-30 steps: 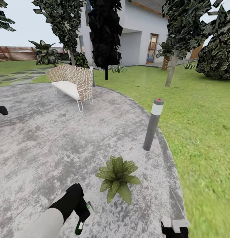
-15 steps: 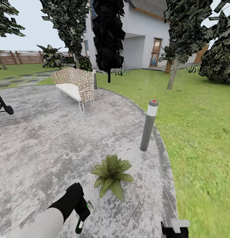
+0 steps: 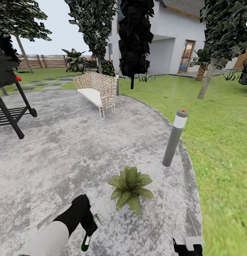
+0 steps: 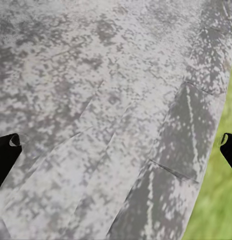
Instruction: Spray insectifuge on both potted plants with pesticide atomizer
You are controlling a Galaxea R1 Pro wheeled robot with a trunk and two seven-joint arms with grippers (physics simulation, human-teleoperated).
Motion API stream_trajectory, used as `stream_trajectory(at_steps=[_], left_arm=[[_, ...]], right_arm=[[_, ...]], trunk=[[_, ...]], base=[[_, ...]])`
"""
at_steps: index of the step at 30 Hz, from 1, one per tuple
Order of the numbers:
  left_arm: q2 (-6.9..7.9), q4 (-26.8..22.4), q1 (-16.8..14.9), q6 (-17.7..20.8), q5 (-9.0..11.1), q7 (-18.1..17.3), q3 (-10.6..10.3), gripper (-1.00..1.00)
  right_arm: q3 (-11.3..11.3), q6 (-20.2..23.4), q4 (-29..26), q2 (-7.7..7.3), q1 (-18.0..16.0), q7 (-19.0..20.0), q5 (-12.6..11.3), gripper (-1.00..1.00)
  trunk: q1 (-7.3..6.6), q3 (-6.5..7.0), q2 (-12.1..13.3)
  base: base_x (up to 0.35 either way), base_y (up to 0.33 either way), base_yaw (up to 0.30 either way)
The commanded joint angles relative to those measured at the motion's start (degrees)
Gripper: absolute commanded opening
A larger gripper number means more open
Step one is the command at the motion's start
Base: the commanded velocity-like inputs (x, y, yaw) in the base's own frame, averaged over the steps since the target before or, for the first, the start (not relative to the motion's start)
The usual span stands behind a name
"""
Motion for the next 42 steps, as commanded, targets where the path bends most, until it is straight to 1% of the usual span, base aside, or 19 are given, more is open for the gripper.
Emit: stream_trajectory(at_steps=[1, 3, 4, 8, 11, 15, 18, 21, 36, 42], left_arm=[[0.08, -0.06, -0.14, 2.12, -0.35, -0.76, -0.04, -1.0], [0.16, -0.2, -0.22, 6.96, -0.43, -1.07, -0.05, -1.0], [0.02, -0.26, -0.22, 8.3, -0.5, -1.09, -0.15, -1.0], [-0.38, -0.3, -0.21, 9.9, -0.61, -1.05, -0.2, -1.0], [-0.54, -0.31, -0.17, 9.97, -0.55, -0.9, -0.12, -1.0], [-0.74, -0.31, -0.16, 9.97, -0.5, -0.81, -0.11, -1.0], [-1.29, -0.33, -0.16, 9.97, -0.56, -0.72, -0.16, -1.0], [-1.38, -0.36, -0.16, 9.97, -0.57, -0.66, -0.15, -1.0], [-2.01, -0.4, -0.16, 10.02, -0.63, -0.64, -0.19, -1.0], [-2.02, -0.4, -0.16, 10.06, -0.63, -0.57, -0.19, -1.0]], right_arm=[[0.5, -0.05, -0.06, -0.02, 0.01, -0.35, -0.2, 1.0], [0.5, -0.05, -0.06, -0.02, 0.01, -0.35, -0.18, 1.0], [0.5, -0.05, -0.06, -0.02, 0.01, -0.35, -0.17, 1.0], [0.5, -0.05, -0.06, -0.05, 0.01, -0.35, -0.18, 1.0], [0.5, -0.1, -0.06, -0.34, 0.01, -0.42, -0.17, 1.0], [0.5, -0.07, -0.06, -0.4, 0.01, -0.44, -0.21, 1.0], [0.5, -0.06, -0.06, -0.38, 0.01, -0.44, -0.24, 1.0], [0.5, -0.05, -0.06, -0.37, 0.01, -0.44, -0.25, 1.0], [0.5, -0.05, -0.06, -0.22, 0.01, -0.42, -0.21, 1.0], [0.5, -0.05, -0.06, -0.2, 0.01, -0.42, -0.17, 1.0]], trunk=[[-0.01, -0.05, -0.02], [-0.01, -0.05, -0.02], [-0.01, -0.05, -0.02], [-0.01, -0.05, -0.02], [-0.01, -0.05, -0.02], [-0.01, -0.05, -0.02], [-0.01, -0.05, -0.02], [-0.01, -0.05, -0.02], [-0.01, -0.05, -0.02], [-0.01, -0.05, -0.02]], base=[[0.0, 0.0, 0.277], [0.0, 0.0, 0.277], [0.0, 0.0, 0.277], [0.0, -0.028, 0.19], [0.0, -0.224, 0.013], [0.0, -0.27, 0.001], [0.0, -0.272, 0.0], [0.016, -0.272, 0.0], [0.128, -0.272, 0.0], [-0.01, -0.272, 0.212]])
